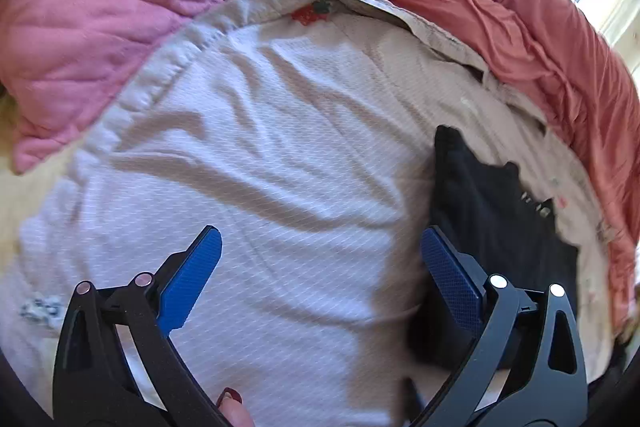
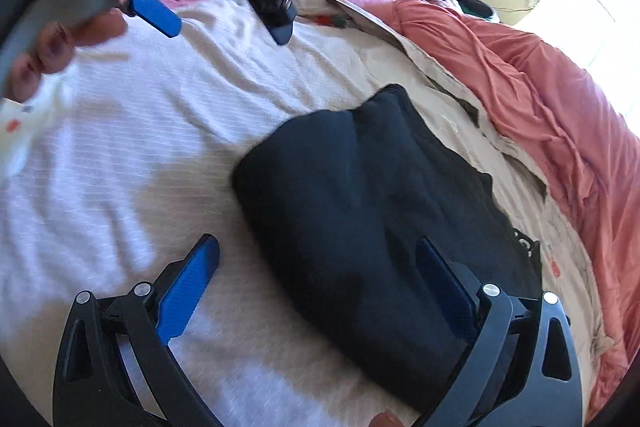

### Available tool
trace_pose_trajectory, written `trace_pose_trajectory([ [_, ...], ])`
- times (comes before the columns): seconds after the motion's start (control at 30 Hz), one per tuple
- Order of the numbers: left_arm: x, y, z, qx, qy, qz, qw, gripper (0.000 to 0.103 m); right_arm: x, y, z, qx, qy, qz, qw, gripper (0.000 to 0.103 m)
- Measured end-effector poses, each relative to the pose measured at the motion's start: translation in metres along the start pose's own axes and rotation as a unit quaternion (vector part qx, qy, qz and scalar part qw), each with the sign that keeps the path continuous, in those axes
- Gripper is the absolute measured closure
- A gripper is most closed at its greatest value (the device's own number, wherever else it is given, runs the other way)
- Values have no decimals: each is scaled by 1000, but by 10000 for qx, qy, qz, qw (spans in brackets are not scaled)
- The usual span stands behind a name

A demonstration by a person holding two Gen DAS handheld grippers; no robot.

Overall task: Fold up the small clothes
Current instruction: 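Grasp the folded shirt edge with the right gripper while the left gripper grasps it too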

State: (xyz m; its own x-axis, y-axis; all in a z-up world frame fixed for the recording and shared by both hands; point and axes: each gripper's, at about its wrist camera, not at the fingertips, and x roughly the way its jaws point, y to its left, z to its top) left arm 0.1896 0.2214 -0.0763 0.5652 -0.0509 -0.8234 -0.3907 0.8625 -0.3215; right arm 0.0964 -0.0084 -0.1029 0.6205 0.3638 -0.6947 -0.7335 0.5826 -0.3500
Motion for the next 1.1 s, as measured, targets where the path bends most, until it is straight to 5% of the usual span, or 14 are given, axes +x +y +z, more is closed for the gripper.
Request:
trace_pose_trajectory([
  [0.13, 16, -16, 11, -45, 151, -349, 9993, 10, 11, -12, -3, 261, 31, 125, 9996, 49],
  [0.17, 19, -19, 12, -41, 190, -436, 9989, 10, 9, -15, -4, 286, -44, 206, 9994, 77],
  [0.2, 26, -25, 15, -52, 270, -574, 9980, 10, 4, -17, -4, 295, -131, 201, 9993, 90],
  [0.47, 79, -66, 32, -329, 1229, -1618, 9786, 16, -22, -72, -19, 1389, -551, 859, 9850, 95],
  [0.6, 97, -87, 32, -92, 1440, -1450, 9788, 16, -26, -77, -22, 1465, -600, 951, 9828, 95],
  [0.67, 105, -93, 30, -28, 1527, -1417, 9781, 29, -27, -78, -23, 1542, -616, 1012, 9809, 95],
  [0.73, 114, -99, 28, 4, 1644, -1428, 9760, 53, -27, -77, -24, 1591, -615, 1045, 9798, 95],
  [0.93, 117, -105, 23, -31, 1599, -1384, 9774, 92, -26, -78, -27, 1745, -602, 1125, 9764, 95],
  [1.1, 87, -126, 28, 321, 1290, -1368, 9816, 94, -37, -94, -31, 1989, -710, 1240, 9696, 95],
])
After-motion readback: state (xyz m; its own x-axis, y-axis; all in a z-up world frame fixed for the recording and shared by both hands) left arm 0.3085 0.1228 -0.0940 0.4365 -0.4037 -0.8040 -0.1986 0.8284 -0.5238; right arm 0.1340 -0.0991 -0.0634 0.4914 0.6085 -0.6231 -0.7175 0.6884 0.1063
